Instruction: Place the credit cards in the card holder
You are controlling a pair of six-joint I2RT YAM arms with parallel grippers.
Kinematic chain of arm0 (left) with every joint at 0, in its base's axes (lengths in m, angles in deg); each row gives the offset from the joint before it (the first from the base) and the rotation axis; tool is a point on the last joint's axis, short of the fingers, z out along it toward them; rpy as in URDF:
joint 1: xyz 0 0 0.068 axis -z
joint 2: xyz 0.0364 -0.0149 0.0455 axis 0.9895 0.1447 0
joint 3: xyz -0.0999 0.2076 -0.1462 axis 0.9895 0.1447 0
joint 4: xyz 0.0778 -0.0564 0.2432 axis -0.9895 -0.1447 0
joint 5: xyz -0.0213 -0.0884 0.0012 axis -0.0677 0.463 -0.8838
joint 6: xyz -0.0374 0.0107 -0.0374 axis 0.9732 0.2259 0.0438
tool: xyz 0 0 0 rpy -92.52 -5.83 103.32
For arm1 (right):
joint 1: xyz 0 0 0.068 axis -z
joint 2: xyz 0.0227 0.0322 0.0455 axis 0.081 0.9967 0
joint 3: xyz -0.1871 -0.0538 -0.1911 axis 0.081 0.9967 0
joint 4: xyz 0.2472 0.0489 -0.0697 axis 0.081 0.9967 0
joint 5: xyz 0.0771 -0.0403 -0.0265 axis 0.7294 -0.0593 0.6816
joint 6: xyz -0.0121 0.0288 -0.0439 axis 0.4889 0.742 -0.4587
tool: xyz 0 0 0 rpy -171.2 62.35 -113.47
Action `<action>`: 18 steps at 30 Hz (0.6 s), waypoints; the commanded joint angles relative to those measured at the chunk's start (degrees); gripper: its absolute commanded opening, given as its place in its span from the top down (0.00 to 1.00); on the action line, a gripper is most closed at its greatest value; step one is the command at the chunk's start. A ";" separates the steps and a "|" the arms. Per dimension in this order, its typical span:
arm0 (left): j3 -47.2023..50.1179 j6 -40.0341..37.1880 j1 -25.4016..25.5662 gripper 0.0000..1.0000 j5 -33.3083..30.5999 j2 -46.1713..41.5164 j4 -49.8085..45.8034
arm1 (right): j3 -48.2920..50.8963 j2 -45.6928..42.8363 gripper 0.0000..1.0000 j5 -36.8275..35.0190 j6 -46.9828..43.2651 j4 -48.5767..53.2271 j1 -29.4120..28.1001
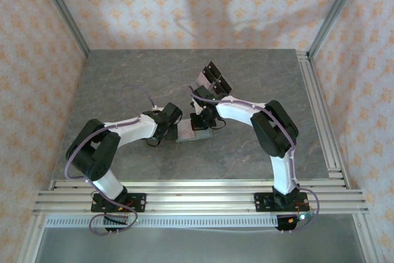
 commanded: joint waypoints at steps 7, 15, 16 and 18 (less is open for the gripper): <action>0.14 -0.16 -0.41 0.00 0.92 2.31 1.31 | -4.15 1.66 0.98 1.48 0.31 1.30 -0.85; 0.23 -0.27 -0.44 0.00 0.57 1.35 0.59 | -2.77 -2.73 0.95 -3.65 0.12 1.90 -0.19; 0.23 -0.32 -0.46 0.00 0.49 1.19 0.40 | -2.70 -2.52 0.95 -3.77 0.04 1.95 0.02; 0.21 -0.38 -0.42 0.00 0.39 0.98 0.14 | -2.10 -1.88 0.95 -3.70 0.08 1.48 0.70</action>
